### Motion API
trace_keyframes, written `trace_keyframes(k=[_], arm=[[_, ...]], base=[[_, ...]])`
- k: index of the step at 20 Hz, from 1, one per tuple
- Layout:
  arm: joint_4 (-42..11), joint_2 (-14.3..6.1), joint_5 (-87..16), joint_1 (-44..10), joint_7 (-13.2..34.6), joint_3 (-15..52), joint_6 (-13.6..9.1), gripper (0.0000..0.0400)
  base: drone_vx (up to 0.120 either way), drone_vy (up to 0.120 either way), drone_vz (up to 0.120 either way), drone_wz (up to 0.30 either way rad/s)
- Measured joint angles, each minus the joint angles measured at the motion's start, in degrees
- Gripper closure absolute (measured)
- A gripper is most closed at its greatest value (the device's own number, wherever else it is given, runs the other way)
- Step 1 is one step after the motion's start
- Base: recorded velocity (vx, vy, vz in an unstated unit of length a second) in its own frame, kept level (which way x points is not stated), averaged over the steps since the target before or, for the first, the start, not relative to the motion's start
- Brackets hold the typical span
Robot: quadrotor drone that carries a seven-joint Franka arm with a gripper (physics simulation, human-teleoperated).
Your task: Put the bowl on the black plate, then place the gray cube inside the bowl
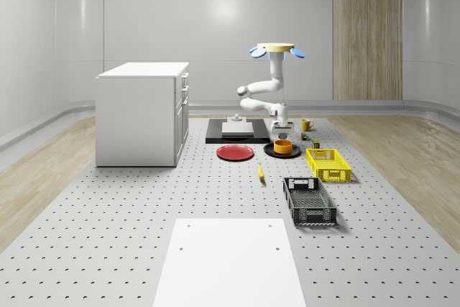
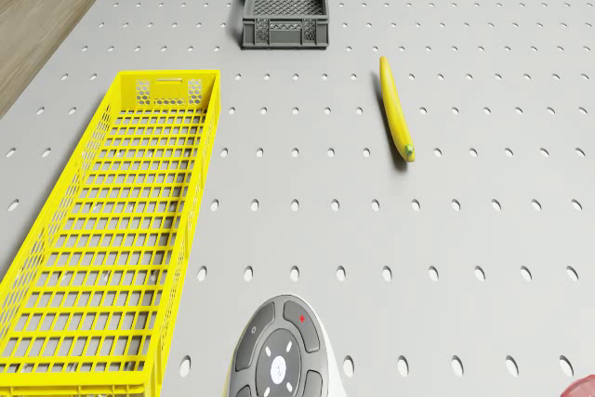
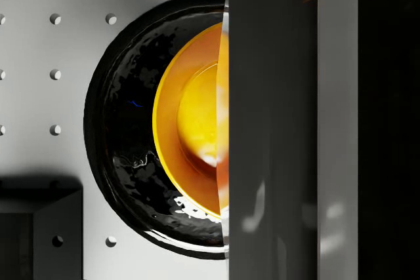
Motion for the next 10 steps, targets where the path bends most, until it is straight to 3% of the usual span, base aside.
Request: trace_keyframes(k=[5, 10], arm=[[2.79, 0.64, -2.96, -0.89, -0.33, -3.08, 2.18, 0.015], [6.01, 2.62, -4.28, -2.32, -0.87, -3.97, 2.85, 0.015]], base=[[0.0, 0.0, 0.0, 0.0], [0.0, 0.0, 0.0, 0.0]])
